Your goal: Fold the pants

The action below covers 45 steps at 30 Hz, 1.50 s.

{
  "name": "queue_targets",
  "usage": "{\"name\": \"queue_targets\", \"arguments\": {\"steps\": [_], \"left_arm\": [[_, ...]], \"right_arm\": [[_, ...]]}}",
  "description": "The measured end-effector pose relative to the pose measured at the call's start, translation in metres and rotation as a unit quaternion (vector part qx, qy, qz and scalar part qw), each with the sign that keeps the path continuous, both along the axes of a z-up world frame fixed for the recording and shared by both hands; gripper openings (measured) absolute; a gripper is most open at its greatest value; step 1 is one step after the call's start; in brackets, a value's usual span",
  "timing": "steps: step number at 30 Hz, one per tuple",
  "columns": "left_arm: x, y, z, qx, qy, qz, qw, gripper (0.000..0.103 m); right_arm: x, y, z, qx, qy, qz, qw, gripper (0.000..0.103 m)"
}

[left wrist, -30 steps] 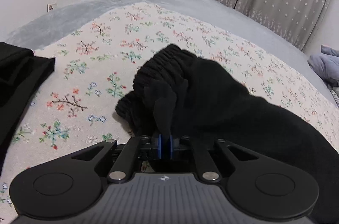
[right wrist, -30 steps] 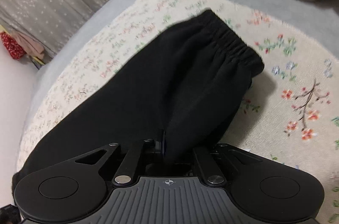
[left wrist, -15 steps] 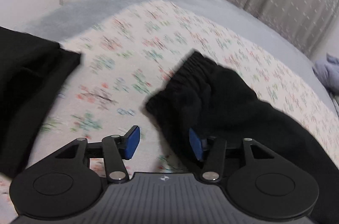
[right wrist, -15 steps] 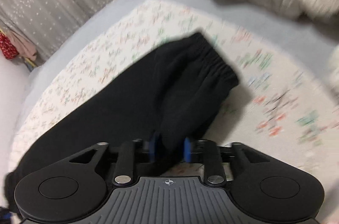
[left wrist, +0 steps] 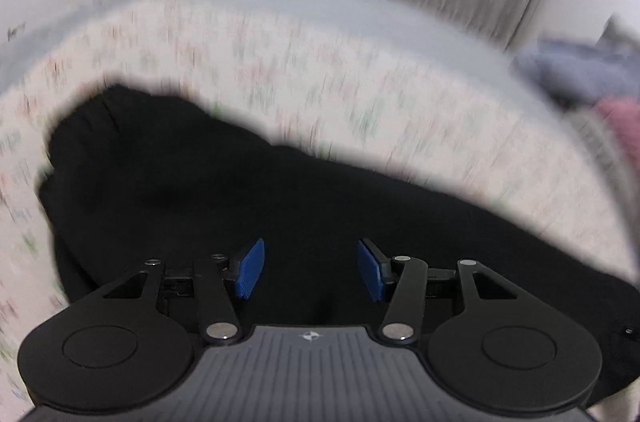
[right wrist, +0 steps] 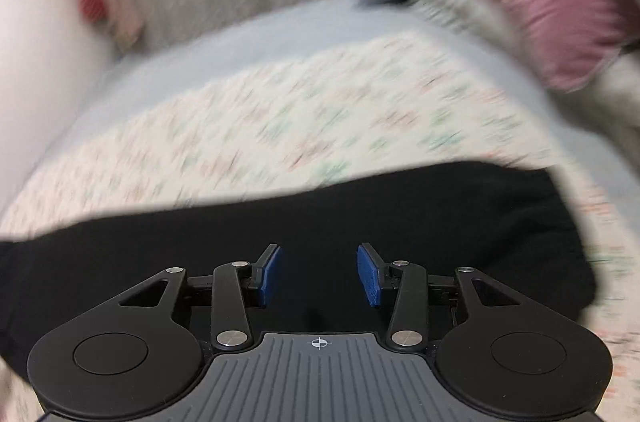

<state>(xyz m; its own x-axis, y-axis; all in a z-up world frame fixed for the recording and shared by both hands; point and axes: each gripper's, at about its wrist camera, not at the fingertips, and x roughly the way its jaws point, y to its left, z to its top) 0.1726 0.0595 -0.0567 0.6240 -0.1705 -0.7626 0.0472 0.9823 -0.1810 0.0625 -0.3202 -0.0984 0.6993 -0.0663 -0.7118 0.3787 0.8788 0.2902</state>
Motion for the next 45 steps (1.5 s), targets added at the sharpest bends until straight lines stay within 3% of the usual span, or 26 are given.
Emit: {"name": "queue_targets", "arguments": {"steps": [2,5,7,10,14,16,19,21,23,24,27,31,36,40,43,45], "left_arm": [[0.004,-0.008,-0.029,0.047,0.034,0.008,0.9983,0.067],[-0.003,-0.005,-0.028,0.081,0.024,0.013,0.9963,0.058],[-0.002,0.006,-0.027,0.087,0.036,0.037,0.9949,0.044],[-0.003,0.020,-0.026,0.066,0.049,0.065,0.9945,0.038],[-0.009,0.015,-0.007,0.024,0.027,0.058,0.9977,0.038],[-0.009,0.004,0.005,0.022,0.008,0.045,0.9987,0.038],[-0.001,-0.017,0.010,0.051,-0.008,0.028,0.9983,0.039],[0.007,-0.022,-0.002,0.054,0.000,0.023,0.9983,0.039],[0.015,-0.018,-0.025,0.060,0.034,0.032,0.9971,0.039],[0.010,-0.016,-0.031,0.055,0.026,0.029,0.9977,0.040],[0.012,-0.013,-0.026,0.068,0.022,0.027,0.9971,0.039],[0.011,0.007,-0.025,0.048,0.033,0.052,0.9970,0.027],[0.009,0.023,-0.022,0.049,0.041,0.068,0.9956,0.025],[0.008,0.020,-0.014,0.023,0.019,0.069,0.9972,0.028],[0.002,0.004,-0.001,0.025,-0.033,0.034,0.9986,0.035],[0.002,-0.010,-0.001,0.027,-0.039,0.014,0.9988,0.039]], "right_arm": [[0.005,0.010,-0.023,-0.022,0.040,0.025,0.999,0.041],[-0.010,0.012,-0.028,-0.049,0.034,0.045,0.997,0.041],[-0.015,0.005,-0.025,-0.036,0.040,0.035,0.998,0.041],[-0.018,-0.004,-0.022,-0.021,0.028,0.021,0.999,0.041],[-0.019,-0.006,-0.008,-0.009,-0.020,0.012,1.000,0.043],[-0.012,-0.002,-0.014,-0.013,0.000,0.022,1.000,0.043],[-0.003,0.007,-0.025,-0.036,0.036,0.031,0.998,0.044],[-0.002,0.012,-0.022,-0.041,0.032,0.038,0.998,0.047],[-0.004,0.014,-0.024,-0.033,0.029,0.040,0.998,0.048],[-0.005,0.015,-0.025,-0.037,0.032,0.042,0.998,0.048],[-0.010,0.013,-0.026,-0.037,0.036,0.047,0.998,0.048],[-0.019,0.003,-0.025,-0.019,0.042,0.048,0.998,0.045],[-0.040,-0.022,-0.023,0.018,0.043,0.041,0.998,0.043],[-0.052,-0.035,-0.010,-0.010,0.015,0.001,1.000,0.048],[-0.066,-0.061,-0.004,0.025,-0.022,-0.066,0.997,0.051],[-0.073,-0.078,-0.009,0.044,-0.016,-0.117,0.992,0.051]]}}
